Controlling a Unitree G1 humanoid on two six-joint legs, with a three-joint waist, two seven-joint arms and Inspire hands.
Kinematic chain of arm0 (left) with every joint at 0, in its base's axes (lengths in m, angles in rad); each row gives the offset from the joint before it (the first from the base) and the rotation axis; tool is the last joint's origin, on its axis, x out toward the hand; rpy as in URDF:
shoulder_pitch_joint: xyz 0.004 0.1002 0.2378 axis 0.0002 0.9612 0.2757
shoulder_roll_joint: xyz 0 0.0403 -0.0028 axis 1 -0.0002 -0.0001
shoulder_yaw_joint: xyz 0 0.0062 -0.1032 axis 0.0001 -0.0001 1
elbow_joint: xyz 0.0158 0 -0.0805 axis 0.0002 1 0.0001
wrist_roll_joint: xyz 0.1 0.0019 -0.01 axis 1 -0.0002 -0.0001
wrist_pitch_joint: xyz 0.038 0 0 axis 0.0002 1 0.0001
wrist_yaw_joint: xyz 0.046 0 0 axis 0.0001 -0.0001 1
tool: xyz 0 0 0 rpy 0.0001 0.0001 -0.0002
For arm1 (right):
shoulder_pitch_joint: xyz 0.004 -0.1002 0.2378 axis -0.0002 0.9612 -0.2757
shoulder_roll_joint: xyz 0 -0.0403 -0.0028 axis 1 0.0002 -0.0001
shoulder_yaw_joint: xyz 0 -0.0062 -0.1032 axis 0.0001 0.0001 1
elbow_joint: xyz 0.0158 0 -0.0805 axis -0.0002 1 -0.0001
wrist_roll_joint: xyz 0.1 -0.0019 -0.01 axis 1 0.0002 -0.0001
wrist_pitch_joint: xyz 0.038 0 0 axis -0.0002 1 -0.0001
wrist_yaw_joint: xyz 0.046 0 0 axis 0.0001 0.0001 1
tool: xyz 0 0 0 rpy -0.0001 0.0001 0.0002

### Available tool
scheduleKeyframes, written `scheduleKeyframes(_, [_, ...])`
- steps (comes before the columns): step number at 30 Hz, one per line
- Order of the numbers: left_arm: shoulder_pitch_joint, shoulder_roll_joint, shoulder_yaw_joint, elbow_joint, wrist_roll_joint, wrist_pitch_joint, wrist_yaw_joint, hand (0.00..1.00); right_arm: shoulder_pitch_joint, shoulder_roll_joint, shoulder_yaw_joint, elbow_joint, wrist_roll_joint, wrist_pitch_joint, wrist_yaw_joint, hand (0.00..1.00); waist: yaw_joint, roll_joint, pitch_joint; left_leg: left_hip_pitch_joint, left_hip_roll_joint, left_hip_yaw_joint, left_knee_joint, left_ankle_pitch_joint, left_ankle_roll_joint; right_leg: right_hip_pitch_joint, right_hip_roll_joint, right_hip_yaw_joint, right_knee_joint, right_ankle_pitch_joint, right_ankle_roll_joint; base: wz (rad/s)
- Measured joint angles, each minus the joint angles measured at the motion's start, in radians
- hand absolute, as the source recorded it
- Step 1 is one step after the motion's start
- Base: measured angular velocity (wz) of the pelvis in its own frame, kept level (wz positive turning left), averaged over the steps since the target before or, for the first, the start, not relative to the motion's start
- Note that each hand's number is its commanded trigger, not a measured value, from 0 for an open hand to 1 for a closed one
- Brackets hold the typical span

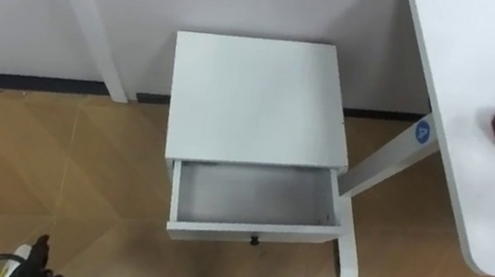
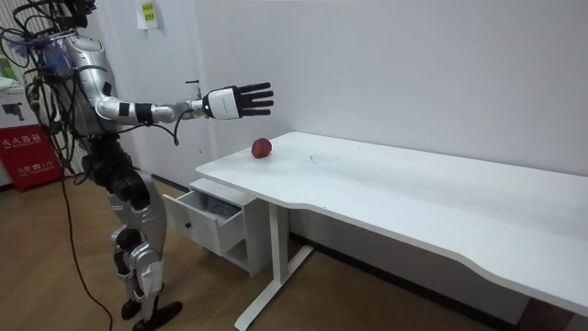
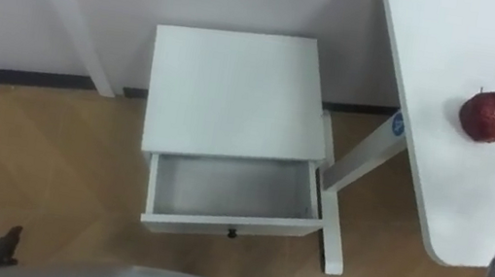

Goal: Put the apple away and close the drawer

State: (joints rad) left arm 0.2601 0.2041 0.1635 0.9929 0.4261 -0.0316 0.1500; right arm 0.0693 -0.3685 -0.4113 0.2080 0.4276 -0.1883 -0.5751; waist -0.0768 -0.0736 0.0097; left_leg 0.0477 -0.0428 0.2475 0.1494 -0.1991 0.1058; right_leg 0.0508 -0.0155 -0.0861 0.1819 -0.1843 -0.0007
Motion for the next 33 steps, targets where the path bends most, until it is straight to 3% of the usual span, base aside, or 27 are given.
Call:
scheduleKeyframes(4, [0.0, 0.003, -0.011, 0.001, 0.001, 0.003, 0.0, 0.0, -0.001, 0.0, 0.04, 0.0, -0.022, 0.016, 0.056, 0.0, 0.006, -0.006, 0.003, 0.001, 0.0, -0.001, -0.001, 0.0, 0.0, 0.001, 0.0, 0.002, 0.001, 0.0, 0.0, 0.0])
scheduleKeyframes(10, [0.001, 0.008, -0.012, 0.001, 0.01, 0.007, -0.003, 0.0, -0.014, -0.003, 0.051, 0.027, -0.039, 0.018, 0.17, 0.0, 0.022, -0.014, 0.0002, 0.002, 0.0, 0.0, 0.002, 0.0, 0.0, 0.007, 0.0, 0.003, 0.001, 0.0, 0.0, 0.0])
scheduleKeyframes(13, [0.01, 0.016, -0.011, 0.001, 0.011, 0.009, -0.007, 0.0, -0.019, -0.029, 0.076, 0.095, -0.039, 0.028, 0.227, 0.0, 0.032, -0.022, -0.0026, 0.009, 0.0, 0.0, 0.002, 0.0, 0.0, 0.008, 0.0, 0.003, 0.001, 0.0, 0.0, 0.0])
scheduleKeyframes(18, [0.014, 0.02, -0.008, 0.001, 0.019, 0.01, -0.028, 0.0, -0.019, -0.036, 0.086, 0.135, -0.049, 0.05, 0.324, 0.0, 0.049, -0.023, -0.0021, 0.011, 0.0, 0.001, 0.003, 0.0, 0.0, 0.008, 0.0, 0.002, 0.002, 0.0, 0.0, 0.0])
scheduleKeyframes(33, [0.017, 0.019, -0.005, 0.008, 0.02, 0.016, -0.05, 0.0, -0.019, -0.045, 0.086, 0.178, -0.091, 0.056, 0.398, 0.0, 0.055, -0.019, -0.0034, 0.016, 0.001, -0.001, 0.01, 0.0, 0.0, 0.019, 0.0, 0.002, 0.001, 0.0, 0.0, 0.0])
